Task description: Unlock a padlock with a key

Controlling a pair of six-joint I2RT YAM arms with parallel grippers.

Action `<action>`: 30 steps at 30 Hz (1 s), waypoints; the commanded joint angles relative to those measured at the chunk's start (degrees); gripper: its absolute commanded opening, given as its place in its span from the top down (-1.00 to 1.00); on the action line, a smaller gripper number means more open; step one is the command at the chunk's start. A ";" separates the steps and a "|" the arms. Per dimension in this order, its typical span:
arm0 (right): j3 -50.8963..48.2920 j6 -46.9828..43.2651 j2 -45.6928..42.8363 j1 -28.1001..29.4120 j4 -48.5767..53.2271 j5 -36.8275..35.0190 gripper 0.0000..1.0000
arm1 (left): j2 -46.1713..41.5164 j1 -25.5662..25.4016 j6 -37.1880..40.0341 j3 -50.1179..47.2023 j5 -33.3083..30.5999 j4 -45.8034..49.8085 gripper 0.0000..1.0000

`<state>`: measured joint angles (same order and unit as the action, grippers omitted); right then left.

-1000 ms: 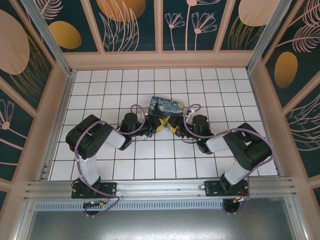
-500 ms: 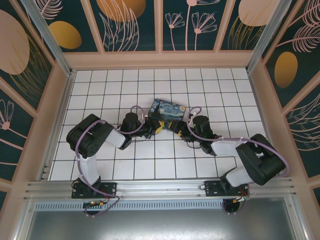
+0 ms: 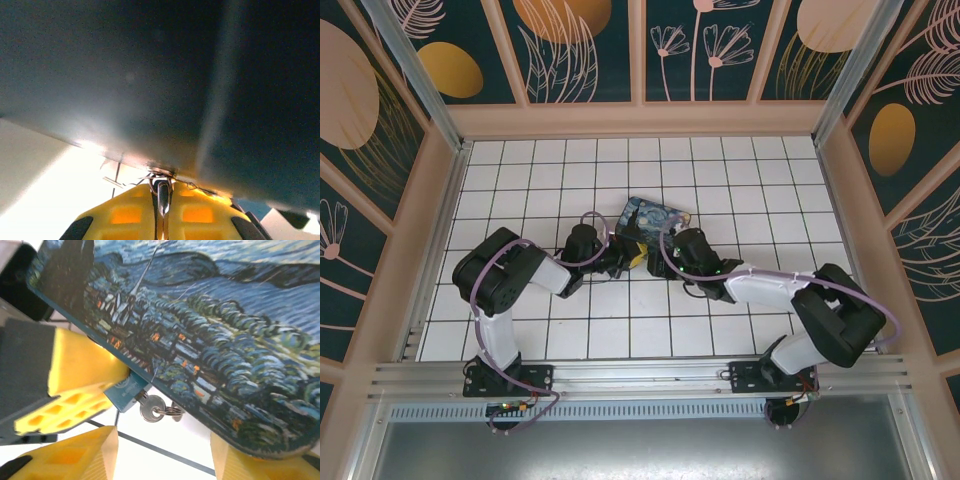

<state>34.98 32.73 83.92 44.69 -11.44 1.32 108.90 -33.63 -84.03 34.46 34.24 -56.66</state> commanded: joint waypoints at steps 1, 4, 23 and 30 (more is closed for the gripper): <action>2.22 -6.49 1.44 1.84 3.19 -8.11 0.02 | -2.28 -0.06 0.83 1.09 2.56 1.19 1.00; 3.05 -9.05 2.11 3.93 4.26 -12.13 0.04 | -2.89 -0.12 1.40 1.55 2.51 2.88 1.00; 11.14 -15.85 9.75 9.72 7.52 -28.35 0.27 | -4.57 -0.05 2.37 2.02 2.89 6.10 1.00; 13.97 -16.24 11.45 9.72 6.94 -28.75 0.37 | -4.72 -0.10 2.54 1.49 3.04 6.21 1.00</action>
<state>45.76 17.85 94.65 54.24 -2.28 -25.28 106.00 -32.88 -82.94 35.79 32.47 -50.76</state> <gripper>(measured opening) 0.320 0.103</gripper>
